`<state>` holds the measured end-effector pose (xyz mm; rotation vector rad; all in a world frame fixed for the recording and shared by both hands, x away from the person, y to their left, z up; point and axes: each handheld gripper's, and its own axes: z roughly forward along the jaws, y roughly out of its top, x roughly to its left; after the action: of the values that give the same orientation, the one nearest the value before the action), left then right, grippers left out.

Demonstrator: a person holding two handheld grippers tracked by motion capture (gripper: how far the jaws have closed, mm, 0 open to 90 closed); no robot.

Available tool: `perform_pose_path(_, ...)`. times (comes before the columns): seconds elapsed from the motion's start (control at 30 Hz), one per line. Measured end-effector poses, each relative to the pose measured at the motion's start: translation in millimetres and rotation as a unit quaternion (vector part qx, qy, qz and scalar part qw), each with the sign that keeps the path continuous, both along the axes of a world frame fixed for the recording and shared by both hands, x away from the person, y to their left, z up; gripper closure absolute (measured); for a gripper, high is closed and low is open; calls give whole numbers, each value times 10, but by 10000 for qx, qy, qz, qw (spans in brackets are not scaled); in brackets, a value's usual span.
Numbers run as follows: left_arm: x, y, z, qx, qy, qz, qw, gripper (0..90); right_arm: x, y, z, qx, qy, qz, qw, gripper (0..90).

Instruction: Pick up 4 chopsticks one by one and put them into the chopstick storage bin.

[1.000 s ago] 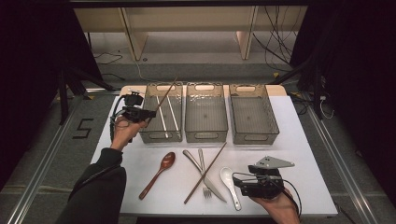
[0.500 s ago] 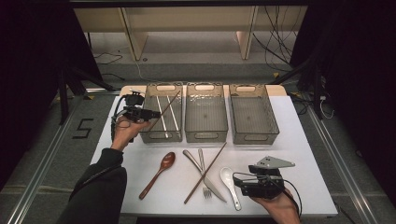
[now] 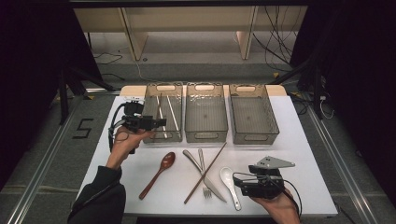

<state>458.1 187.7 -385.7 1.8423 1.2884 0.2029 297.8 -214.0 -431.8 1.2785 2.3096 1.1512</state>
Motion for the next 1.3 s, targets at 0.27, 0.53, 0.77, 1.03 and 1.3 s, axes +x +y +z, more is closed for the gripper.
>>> perform_pose_path(0.27, -207, -123, -53, -23, 20, -182, 9998, 259, 3, -7, -4, -19, -16, -7, 10000, 270)
perform_pose_path(0.53, -360, -344, -115, 140, 116, -519, 9985, 241, -6, -13, -8, -30, -10, -8, 10000, 269)
perform_pose_path(0.77, -457, -400, -126, 177, 128, -660, 9976, 234, -10, -34, -9, -36, -21, -18, 10000, 269)
perform_pose_path(1.03, -550, -451, -174, 182, 189, -726, 9970, 229, -18, -35, -9, -36, -39, -25, 10000, 269)
perform_pose_path(1.3, -663, -624, -287, 321, 309, -1008, 9939, 225, -24, -43, -3, -27, -85, -38, 10000, 269)
